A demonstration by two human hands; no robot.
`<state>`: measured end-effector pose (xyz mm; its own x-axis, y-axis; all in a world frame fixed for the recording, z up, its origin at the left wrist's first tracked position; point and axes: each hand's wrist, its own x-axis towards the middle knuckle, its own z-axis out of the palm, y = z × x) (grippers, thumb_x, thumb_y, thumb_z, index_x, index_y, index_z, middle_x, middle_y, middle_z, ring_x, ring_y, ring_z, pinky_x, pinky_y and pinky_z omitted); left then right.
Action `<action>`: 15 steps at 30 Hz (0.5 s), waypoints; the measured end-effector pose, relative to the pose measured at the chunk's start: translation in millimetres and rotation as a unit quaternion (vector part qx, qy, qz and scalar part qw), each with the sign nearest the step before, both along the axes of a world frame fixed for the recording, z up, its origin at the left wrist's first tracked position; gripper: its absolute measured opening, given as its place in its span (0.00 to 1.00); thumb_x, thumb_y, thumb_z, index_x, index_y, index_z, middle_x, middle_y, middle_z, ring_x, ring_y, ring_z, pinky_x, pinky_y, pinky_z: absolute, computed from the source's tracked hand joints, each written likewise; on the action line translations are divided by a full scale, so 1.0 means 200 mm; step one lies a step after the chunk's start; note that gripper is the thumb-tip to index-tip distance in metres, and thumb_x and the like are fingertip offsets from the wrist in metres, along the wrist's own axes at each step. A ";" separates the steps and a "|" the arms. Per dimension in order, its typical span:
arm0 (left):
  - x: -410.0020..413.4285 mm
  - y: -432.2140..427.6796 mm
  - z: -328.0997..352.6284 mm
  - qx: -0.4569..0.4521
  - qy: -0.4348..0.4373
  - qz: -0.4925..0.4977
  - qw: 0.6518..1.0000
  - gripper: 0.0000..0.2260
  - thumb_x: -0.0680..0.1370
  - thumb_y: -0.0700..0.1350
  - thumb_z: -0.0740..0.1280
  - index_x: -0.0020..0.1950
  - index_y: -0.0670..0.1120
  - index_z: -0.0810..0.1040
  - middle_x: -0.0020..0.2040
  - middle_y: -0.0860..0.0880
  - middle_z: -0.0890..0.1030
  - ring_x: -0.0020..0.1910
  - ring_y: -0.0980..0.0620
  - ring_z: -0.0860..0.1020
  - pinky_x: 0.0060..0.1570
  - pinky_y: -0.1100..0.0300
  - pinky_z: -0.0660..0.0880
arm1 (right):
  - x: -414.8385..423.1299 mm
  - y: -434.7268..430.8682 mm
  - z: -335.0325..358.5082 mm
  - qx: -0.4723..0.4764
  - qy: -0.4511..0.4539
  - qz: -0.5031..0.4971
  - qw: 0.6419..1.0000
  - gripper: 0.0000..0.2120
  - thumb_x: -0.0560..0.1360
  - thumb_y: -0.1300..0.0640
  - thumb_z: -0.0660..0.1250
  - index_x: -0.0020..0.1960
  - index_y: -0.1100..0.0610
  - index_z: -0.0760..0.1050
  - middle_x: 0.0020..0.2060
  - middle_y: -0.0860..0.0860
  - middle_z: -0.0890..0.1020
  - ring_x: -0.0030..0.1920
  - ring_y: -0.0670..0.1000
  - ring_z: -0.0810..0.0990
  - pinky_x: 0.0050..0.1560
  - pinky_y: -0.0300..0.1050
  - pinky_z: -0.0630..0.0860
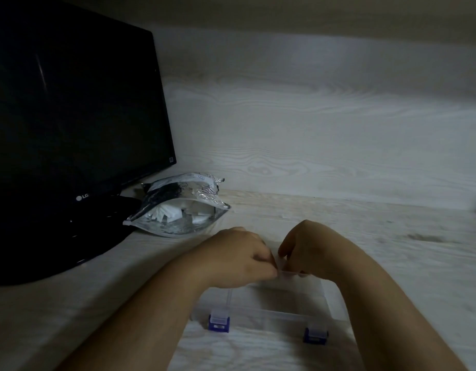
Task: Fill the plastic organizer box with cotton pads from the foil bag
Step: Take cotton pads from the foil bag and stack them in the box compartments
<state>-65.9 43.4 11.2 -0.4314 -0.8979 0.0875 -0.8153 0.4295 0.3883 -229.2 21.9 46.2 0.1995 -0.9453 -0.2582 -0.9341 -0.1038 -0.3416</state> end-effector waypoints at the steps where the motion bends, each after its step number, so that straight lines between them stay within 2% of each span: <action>1: 0.00 0.00 0.00 -0.005 -0.008 -0.004 1.000 0.14 0.69 0.62 0.60 0.48 0.59 0.80 0.47 0.57 0.79 0.53 0.55 0.72 0.57 0.52 0.72 | 0.00 0.00 0.00 0.001 0.003 -0.002 1.000 0.12 0.71 0.62 0.70 0.52 0.52 0.85 0.40 0.53 0.86 0.39 0.48 0.85 0.51 0.46 0.82; 4: 0.01 0.01 0.00 -0.016 0.010 -0.005 1.000 0.12 0.69 0.58 0.64 0.49 0.59 0.81 0.42 0.59 0.77 0.47 0.58 0.74 0.52 0.55 0.74 | 0.01 0.00 0.01 -0.009 0.017 0.005 1.000 0.12 0.72 0.60 0.70 0.54 0.53 0.84 0.43 0.54 0.86 0.43 0.50 0.85 0.53 0.46 0.81; 7: 0.03 0.02 0.02 -0.007 0.131 0.052 0.990 0.07 0.73 0.48 0.68 0.49 0.56 0.83 0.42 0.60 0.79 0.43 0.62 0.77 0.47 0.61 0.76 | 0.01 0.01 0.03 -0.042 0.011 0.010 0.999 0.12 0.74 0.58 0.71 0.56 0.48 0.83 0.49 0.51 0.84 0.47 0.51 0.83 0.55 0.46 0.80; 10: 0.09 0.00 0.05 -0.049 0.208 0.153 0.965 0.10 0.74 0.40 0.67 0.46 0.54 0.84 0.40 0.59 0.80 0.37 0.63 0.76 0.40 0.66 0.72 | -0.01 0.02 0.02 -0.100 -0.041 0.000 0.994 0.10 0.74 0.59 0.70 0.51 0.48 0.83 0.46 0.48 0.85 0.45 0.48 0.82 0.51 0.45 0.81; 12: 0.14 -0.02 0.05 -0.073 0.182 0.244 0.950 0.09 0.74 0.39 0.66 0.44 0.50 0.84 0.41 0.56 0.82 0.40 0.58 0.78 0.42 0.66 0.74 | -0.01 0.01 0.00 -0.128 -0.063 -0.002 0.990 0.09 0.74 0.60 0.69 0.48 0.47 0.83 0.43 0.47 0.84 0.42 0.46 0.81 0.47 0.43 0.81; 15: 0.23 -0.06 0.03 -0.065 0.100 0.349 0.929 0.10 0.75 0.40 0.63 0.47 0.45 0.84 0.49 0.48 0.84 0.48 0.48 0.80 0.50 0.60 0.77 | -0.01 0.01 -0.01 -0.145 -0.078 0.000 0.986 0.09 0.74 0.60 0.68 0.46 0.45 0.81 0.42 0.45 0.83 0.40 0.44 0.80 0.45 0.42 0.81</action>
